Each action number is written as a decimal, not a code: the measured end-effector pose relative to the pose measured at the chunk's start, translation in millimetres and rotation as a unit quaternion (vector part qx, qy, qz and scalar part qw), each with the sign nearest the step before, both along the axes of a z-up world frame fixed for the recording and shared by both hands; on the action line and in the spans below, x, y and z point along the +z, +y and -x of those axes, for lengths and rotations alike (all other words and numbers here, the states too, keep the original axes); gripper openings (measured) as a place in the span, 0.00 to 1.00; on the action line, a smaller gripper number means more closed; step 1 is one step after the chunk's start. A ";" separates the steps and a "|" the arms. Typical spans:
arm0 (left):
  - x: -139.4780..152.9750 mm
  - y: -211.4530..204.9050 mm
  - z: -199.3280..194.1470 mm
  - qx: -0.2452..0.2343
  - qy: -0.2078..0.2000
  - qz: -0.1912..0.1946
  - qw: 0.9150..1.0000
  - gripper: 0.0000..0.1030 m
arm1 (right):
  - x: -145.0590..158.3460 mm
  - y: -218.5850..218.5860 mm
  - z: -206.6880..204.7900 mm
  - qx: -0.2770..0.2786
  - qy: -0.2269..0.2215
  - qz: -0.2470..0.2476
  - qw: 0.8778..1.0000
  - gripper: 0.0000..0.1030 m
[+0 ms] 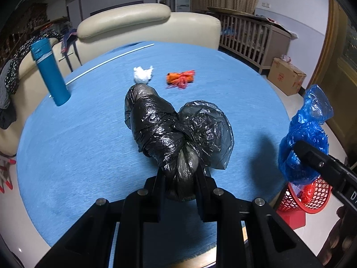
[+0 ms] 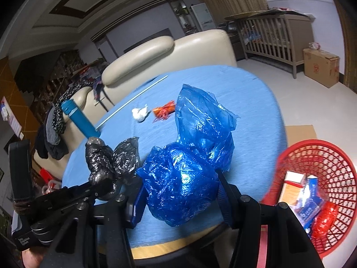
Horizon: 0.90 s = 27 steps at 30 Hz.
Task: Collect trash
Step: 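Carry the black bags and blue bags over the red wastebasket, then open the right tool to drop the blue bags into the wastebasket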
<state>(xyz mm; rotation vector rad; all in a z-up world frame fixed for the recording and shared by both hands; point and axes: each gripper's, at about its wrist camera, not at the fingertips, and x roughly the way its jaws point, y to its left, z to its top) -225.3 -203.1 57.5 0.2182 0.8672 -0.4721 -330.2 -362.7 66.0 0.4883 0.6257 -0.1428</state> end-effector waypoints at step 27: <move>19.1 -113.5 53.6 -0.150 -0.020 -0.015 0.988 0.23 | -28.6 -127.0 112.0 -0.144 0.034 -0.014 0.989 0.57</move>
